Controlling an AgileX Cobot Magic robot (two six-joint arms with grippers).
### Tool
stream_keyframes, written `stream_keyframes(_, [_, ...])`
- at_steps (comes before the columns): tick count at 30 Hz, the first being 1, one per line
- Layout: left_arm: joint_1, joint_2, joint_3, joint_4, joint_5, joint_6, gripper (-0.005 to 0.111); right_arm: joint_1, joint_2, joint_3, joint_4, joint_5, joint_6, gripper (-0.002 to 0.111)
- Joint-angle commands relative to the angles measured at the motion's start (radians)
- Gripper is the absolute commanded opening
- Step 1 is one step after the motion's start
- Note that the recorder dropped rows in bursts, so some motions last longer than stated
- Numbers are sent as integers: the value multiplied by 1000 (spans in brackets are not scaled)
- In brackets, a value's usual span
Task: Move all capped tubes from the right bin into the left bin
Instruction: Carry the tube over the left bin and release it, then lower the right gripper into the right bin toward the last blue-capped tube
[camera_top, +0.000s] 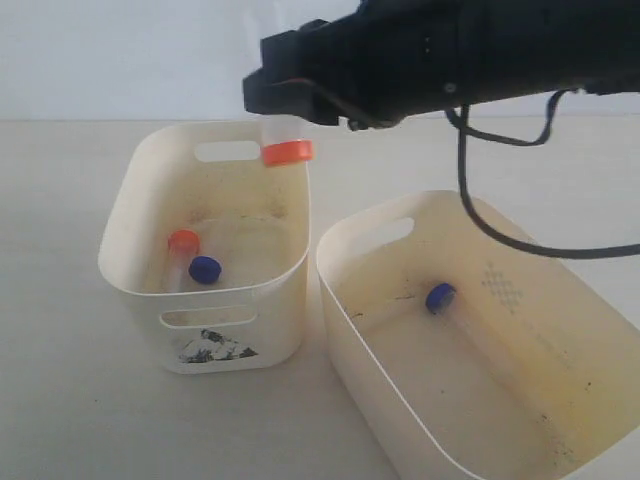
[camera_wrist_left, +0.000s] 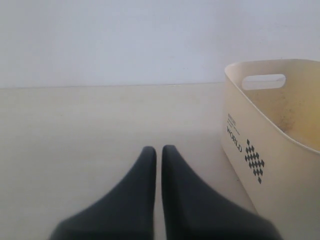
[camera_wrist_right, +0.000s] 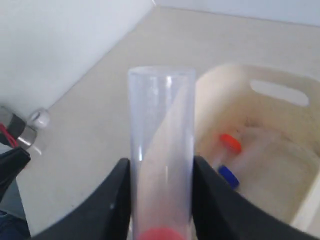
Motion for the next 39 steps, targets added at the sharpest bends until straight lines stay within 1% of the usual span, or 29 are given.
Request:
stream_keyframes(1, [1, -3, -3, 2, -5, -8, 4, 90, 51, -3, 251, -154, -368, 3])
stream_keyframes(2, [1, -3, -3, 2, -5, -8, 4, 96, 59, -3, 256, -192, -409, 9])
stream_keyframes(4, [1, -3, -3, 2, -5, -8, 4, 96, 69, -3, 257, -240, -419, 32])
stream_keyframes(6, [1, -3, -3, 2, -5, -8, 4, 96, 69, -3, 257, -262, -410, 52])
stream_keyframes(7, [1, -3, -3, 2, -5, -8, 4, 96, 69, -3, 257, -266, -406, 54])
stream_keyframes(8, [1, -3, -3, 2, -5, -8, 4, 96, 69, -3, 257, -268, -403, 52])
stream_keyframes(9, [1, -3, -3, 2, -5, -8, 4, 96, 69, -3, 257, -266, -391, 47])
stream_keyframes(14, [1, -3, -3, 2, -5, -8, 4, 96, 69, -3, 259, -262, -366, 2])
stream_keyframes(19, [1, -3, -3, 2, -5, -8, 4, 96, 52, -1, 239, -262, -362, 0])
stream_keyframes(22, [1, -3, -3, 2, -5, -8, 4, 96, 10, -1, 168, -262, -357, 0])
stream_keyframes(25, [1, -3, -3, 2, -5, -8, 4, 96, -44, -1, -10, -264, -251, 0])
stream_keyframes(28, [1, -3, -3, 2, -5, -8, 4, 96, -95, -1, -300, -237, 56, 0])
stream_keyframes(29, [1, -3, -3, 2, -5, -8, 4, 96, -114, -1, -464, -207, 193, 0])
stream_keyframes(30, [1, -3, -3, 2, -5, -8, 4, 96, -125, -1, -590, -164, 346, 0])
stream_keyframes(32, [1, -3, -3, 2, -5, -8, 4, 96, -145, -1, -914, -47, 671, 0])
stream_keyframes(35, [1, -3, -3, 2, -5, -8, 4, 96, -157, -1, -1339, 172, 1055, 0])
stream_keyframes(37, [1, -3, -3, 2, -5, -8, 4, 96, -157, -1, -1491, 328, 1205, 0])
stream_keyframes(39, [1, -3, -3, 2, -5, -8, 4, 96, -157, -1, -1552, 461, 1260, 0])
